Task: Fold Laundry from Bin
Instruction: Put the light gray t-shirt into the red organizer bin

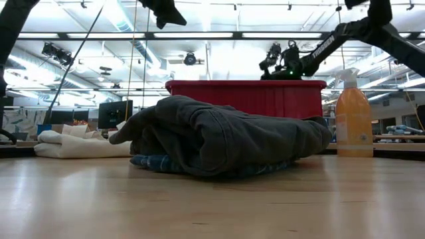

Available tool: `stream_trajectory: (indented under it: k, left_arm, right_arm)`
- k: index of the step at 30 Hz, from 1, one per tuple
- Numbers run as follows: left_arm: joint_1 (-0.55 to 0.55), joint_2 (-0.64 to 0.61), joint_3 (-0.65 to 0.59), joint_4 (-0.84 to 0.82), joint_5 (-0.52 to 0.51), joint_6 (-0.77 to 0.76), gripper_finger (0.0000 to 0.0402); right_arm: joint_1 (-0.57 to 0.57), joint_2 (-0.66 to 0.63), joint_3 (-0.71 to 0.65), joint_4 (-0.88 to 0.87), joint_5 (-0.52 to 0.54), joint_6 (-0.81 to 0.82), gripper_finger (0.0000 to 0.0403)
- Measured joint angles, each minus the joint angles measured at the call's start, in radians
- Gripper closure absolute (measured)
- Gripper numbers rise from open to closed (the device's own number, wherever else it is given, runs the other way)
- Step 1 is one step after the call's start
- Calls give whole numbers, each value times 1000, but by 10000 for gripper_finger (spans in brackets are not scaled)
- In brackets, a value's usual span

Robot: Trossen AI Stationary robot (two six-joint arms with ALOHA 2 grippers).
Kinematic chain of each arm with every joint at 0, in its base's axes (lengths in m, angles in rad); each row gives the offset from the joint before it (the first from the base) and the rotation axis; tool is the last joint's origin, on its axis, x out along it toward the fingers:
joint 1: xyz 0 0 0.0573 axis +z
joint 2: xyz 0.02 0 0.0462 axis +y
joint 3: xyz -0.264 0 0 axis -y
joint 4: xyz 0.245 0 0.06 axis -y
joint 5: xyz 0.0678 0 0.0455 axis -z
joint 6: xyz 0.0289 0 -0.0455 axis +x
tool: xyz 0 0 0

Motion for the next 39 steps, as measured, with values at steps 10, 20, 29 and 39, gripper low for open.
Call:
stream_trajectory:
  k: [10,20,29,39]
  left_arm:
    - [-3,0,0,-10,0,-33,386]
    - [-3,-1,0,-17,0,-32,386]
    - [-3,-1,0,-47,0,-28,386]
    - [-3,-1,0,-86,0,22,386]
  right_arm:
    - [65,-2,0,-260,121,-167,384]
    - [171,-3,0,-491,36,-95,350]
    - [141,-4,0,-568,-54,-192,220]
    - [94,-103,0,-858,184,-263,114]
